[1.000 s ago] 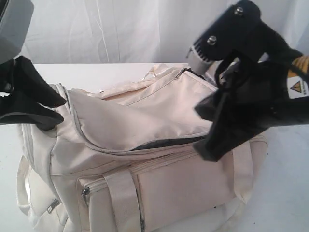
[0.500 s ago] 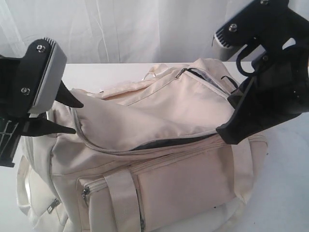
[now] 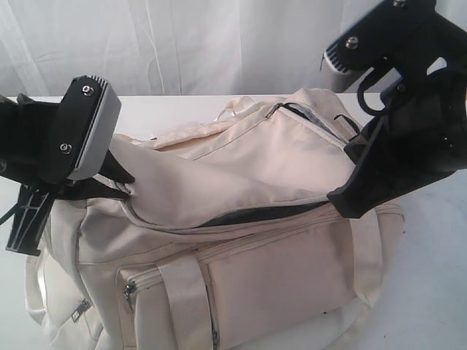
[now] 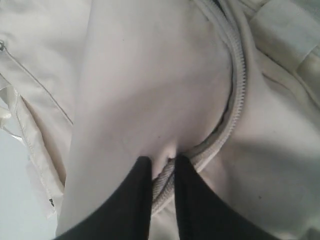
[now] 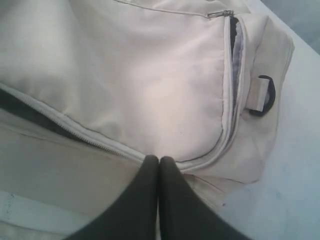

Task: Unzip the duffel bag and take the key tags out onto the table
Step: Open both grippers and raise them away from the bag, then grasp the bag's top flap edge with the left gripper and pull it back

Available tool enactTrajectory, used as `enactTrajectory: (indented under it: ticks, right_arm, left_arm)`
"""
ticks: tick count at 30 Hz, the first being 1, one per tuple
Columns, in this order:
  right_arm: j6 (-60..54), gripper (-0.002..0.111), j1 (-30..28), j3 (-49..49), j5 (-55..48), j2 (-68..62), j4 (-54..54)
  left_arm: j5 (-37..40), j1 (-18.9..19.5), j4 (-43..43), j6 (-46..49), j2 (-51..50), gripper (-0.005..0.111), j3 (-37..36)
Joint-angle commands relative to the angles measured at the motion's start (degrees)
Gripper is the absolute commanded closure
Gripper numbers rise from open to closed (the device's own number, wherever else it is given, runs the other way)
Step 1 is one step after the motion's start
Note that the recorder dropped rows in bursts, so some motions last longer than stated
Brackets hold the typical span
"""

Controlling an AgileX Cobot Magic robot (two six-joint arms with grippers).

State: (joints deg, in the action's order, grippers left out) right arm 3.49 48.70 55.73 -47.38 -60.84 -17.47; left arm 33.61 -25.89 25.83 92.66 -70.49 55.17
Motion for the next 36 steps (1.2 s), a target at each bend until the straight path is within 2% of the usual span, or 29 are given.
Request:
enactTrajectory:
  ticks: [1, 2, 7, 11, 15, 19, 23, 25, 29, 33, 36]
  right_arm:
    - [-0.5, 0.108, -0.2, 0.2, 0.3, 0.1, -0.2]
    - [-0.5, 0.108, -0.2, 0.2, 0.3, 0.1, -0.2]
    - [-0.5, 0.108, -0.2, 0.2, 0.3, 0.1, -0.3]
    - [-0.5, 0.108, -0.2, 0.2, 0.1, 0.1, -1.5]
    - [2.5, 0.108, -0.2, 0.2, -0.8, 0.1, -6.1]
    - [5.5, 0.108, -0.2, 0.2, -1.3, 0.1, -9.1]
    - [5.7, 0.108, -0.2, 0.2, -1.1, 0.1, -9.0]
    - [5.9, 0.108, -0.2, 0.2, -1.3, 0.1, -9.0]
    - [6.3, 0.108, -0.2, 0.2, -1.8, 0.1, -9.0]
    - [7.1, 0.108, -0.2, 0.2, -2.3, 0.1, -9.0]
    - [7.1, 0.108, -0.2, 0.2, -2.7, 0.1, -9.0]
  left_arm:
    - [0.9, -0.2, 3.0, 0.1, 0.1, 0.104, -0.4]
    - [0.9, -0.2, 3.3, 0.0, 0.1, 0.107, -0.4]
    - [0.4, -0.2, 6.1, -0.4, 0.9, 0.107, -0.2]
    - [0.7, -0.2, 13.8, -1.5, 3.2, 0.107, 1.7]
    - [4.5, -0.2, 20.4, -1.4, 5.4, 0.106, 4.7]
    - [10.6, -0.3, 25.3, -1.4, 5.7, 0.089, 7.1]
    - [11.6, -4.8, 26.8, -2.8, 4.9, 0.057, 7.1]
    - [7.5, -7.7, 24.1, -8.1, 3.7, 0.048, 7.1]
    - [0.3, -12.2, 11.8, -19.3, 1.2, 0.047, 7.1]
    - [0.2, -16.3, 11.0, -24.2, -3.1, 0.047, 8.4]
    - [-3.3, -18.6, 8.2, -26.5, -6.1, 0.047, 8.6]
